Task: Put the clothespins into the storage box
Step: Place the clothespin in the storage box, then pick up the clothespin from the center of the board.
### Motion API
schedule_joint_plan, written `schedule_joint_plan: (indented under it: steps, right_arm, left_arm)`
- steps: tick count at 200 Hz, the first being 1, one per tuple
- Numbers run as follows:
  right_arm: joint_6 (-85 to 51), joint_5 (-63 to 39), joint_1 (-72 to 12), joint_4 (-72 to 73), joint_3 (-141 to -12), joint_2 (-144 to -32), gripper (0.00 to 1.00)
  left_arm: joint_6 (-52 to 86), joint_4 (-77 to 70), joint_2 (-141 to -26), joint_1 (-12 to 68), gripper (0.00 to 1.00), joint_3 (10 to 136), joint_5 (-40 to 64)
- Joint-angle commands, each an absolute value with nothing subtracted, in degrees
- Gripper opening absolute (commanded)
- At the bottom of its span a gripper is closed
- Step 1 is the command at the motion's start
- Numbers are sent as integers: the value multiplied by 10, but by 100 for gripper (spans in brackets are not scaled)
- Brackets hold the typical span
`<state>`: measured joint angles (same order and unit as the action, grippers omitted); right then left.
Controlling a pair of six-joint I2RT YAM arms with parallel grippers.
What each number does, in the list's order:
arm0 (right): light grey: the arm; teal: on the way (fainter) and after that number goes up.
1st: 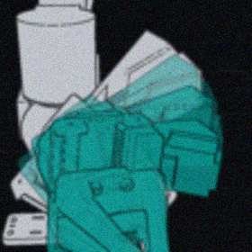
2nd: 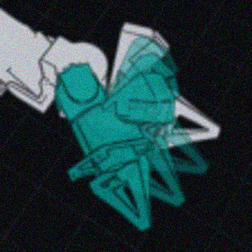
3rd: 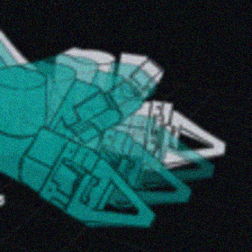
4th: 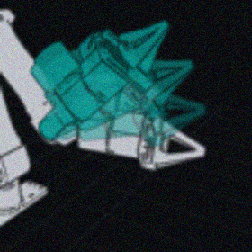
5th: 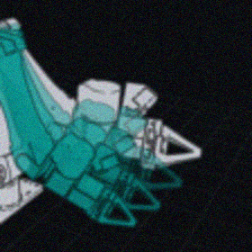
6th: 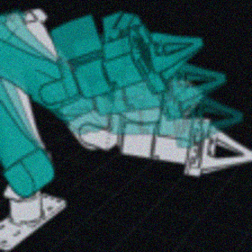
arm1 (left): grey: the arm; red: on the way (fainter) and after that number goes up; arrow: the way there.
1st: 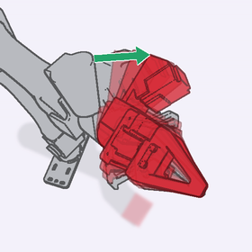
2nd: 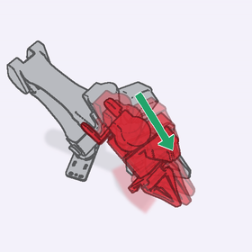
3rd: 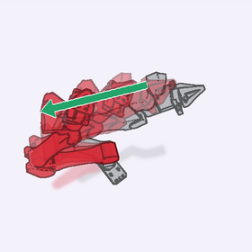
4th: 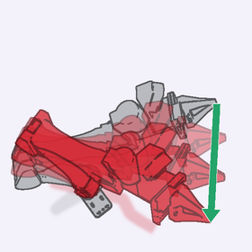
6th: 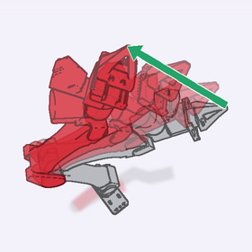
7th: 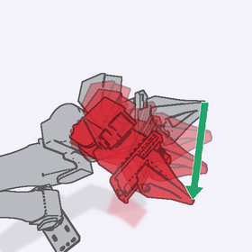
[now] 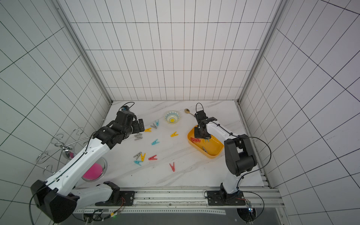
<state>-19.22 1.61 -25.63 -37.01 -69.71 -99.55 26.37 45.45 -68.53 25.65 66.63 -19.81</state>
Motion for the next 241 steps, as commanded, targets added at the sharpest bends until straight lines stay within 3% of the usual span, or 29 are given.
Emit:
schedule_joint_plan:
  steps: [1,38,74,101,142,187,241]
  right_arm:
    - [-197,37,-251,-361,-739,-1022,6]
    - [-199,18,-251,-353,-752,-1057,7]
    - [-198,-5,-252,-351,-758,-1062,15]
    - [-189,-1,-251,-370,-761,-1035,23]
    - [-180,9,-257,-417,-763,-947,26]
    - [-196,-31,-336,-403,-751,-912,29]
    - [-284,0,-431,-305,-759,-989,38]
  left_arm:
    - [258,464,-688,255,99,682,-211]
    - [259,468,-692,254,99,687,-224]
    - [262,469,-697,255,99,691,-224]
    - [267,468,-701,255,99,691,-217]
    - [265,470,-694,258,99,692,-213]
    - [271,472,-692,258,99,682,-213]
    - [276,471,-698,259,99,674,-208]
